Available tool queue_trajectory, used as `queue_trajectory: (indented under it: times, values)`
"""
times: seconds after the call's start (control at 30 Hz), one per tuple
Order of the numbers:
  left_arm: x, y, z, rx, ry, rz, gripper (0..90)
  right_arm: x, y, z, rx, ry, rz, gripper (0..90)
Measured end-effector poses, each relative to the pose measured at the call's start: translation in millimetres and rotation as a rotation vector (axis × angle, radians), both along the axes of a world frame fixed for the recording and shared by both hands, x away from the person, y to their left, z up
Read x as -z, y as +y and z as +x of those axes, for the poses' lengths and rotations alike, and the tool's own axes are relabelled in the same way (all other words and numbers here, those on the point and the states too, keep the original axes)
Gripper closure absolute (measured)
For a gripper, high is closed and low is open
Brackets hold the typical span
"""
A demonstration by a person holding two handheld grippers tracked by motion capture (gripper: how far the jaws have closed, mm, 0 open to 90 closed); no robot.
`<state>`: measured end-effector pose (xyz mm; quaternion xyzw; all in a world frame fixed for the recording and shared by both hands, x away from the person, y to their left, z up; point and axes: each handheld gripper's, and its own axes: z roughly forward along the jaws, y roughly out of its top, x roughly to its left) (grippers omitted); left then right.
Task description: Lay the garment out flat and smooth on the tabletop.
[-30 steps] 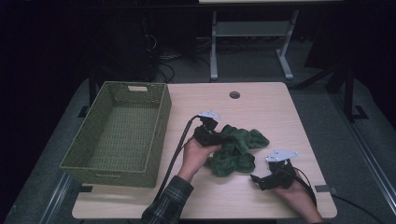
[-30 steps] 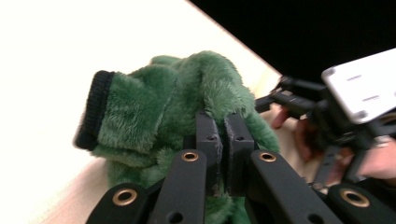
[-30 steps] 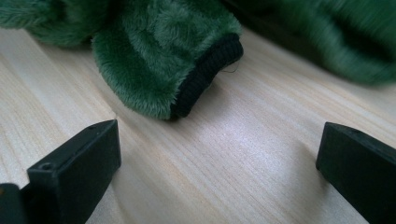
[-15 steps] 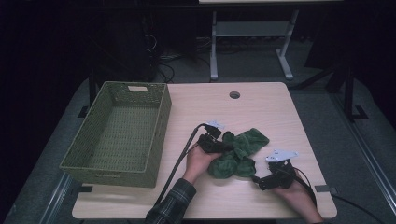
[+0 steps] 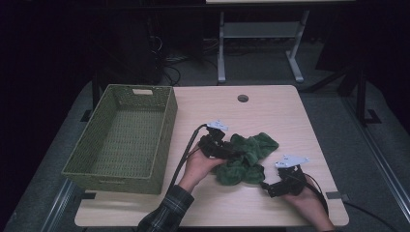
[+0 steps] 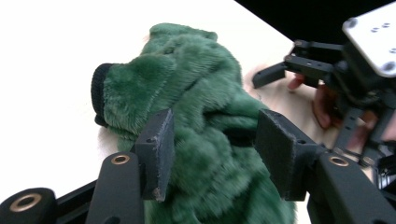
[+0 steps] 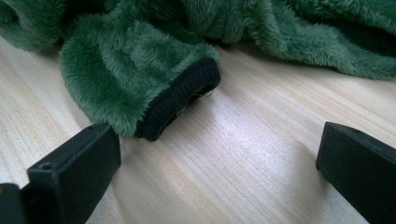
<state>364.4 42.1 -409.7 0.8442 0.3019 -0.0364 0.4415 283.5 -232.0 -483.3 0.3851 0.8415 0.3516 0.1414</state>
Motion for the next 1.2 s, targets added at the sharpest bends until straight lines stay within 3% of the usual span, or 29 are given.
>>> queue_trajectory:
  times: [0.2,0.67,0.93,1.0,1.13,1.2]
  values:
    - [-9.2,3.7,-19.5,0.036,-0.019,0.018,52.5,0.0,0.1,-0.1,-0.002,0.000,0.001,0.0]
    - [4.9,-9.5,-61.8,0.122,-0.039,0.012,60.3,-0.4,0.1,-1.1,0.000,0.005,0.001,0.1]
    - [32.5,-13.9,-61.3,0.113,-0.040,0.090,53.3,-2.2,0.1,-2.7,-0.019,-0.001,0.002,6.7]
    - [39.5,-12.6,-58.7,0.107,-0.035,0.100,53.0,-5.0,0.4,-3.8,-0.028,0.008,0.000,15.7]
    - [46.1,-11.7,-56.6,0.098,-0.050,0.115,54.4,-11.0,-0.4,-5.2,-0.060,0.002,0.049,21.6]
    - [47.5,-12.4,-56.9,0.096,-0.079,0.138,57.2,-12.8,0.1,-6.4,-0.070,-0.005,0.065,23.7]
